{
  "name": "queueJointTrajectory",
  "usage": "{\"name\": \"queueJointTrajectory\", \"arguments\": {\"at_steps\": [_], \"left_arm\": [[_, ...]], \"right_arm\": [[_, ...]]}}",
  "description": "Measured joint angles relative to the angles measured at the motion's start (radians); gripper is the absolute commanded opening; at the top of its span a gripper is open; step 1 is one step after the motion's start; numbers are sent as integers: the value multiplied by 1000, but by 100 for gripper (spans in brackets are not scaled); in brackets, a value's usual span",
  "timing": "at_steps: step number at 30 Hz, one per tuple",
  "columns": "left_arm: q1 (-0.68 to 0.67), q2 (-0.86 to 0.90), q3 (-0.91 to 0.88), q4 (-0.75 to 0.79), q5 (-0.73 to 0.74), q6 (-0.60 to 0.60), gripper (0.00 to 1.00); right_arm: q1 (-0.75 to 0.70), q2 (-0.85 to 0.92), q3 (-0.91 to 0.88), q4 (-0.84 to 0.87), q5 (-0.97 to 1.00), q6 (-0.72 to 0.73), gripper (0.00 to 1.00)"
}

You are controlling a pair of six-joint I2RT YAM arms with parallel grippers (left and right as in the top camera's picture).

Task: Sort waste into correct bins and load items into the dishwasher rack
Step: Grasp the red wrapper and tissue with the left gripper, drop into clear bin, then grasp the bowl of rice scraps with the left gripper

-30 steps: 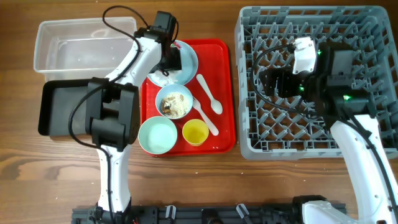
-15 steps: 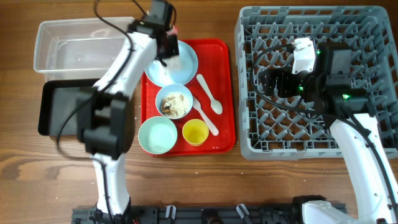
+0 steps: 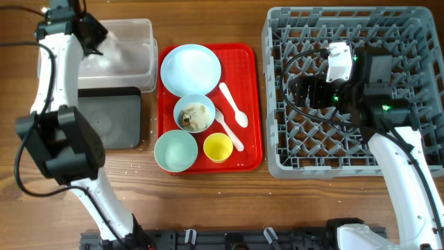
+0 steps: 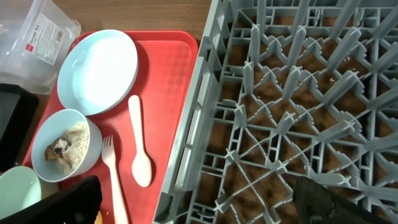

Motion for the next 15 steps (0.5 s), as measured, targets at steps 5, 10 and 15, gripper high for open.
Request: {"name": "queueJointTrajectory", "arguments": {"at_steps": [5, 10, 15], "left_arm": [[-6, 17, -6, -6, 4, -6, 80], [-6, -58, -6, -28, 119, 2, 77], [-55, -163, -2, -138, 279, 52, 80]], "right_arm": [[0, 0, 0, 0, 0, 4, 100], [0, 0, 0, 3, 0, 4, 100], [0, 1, 0, 9, 0, 4, 100]]}}
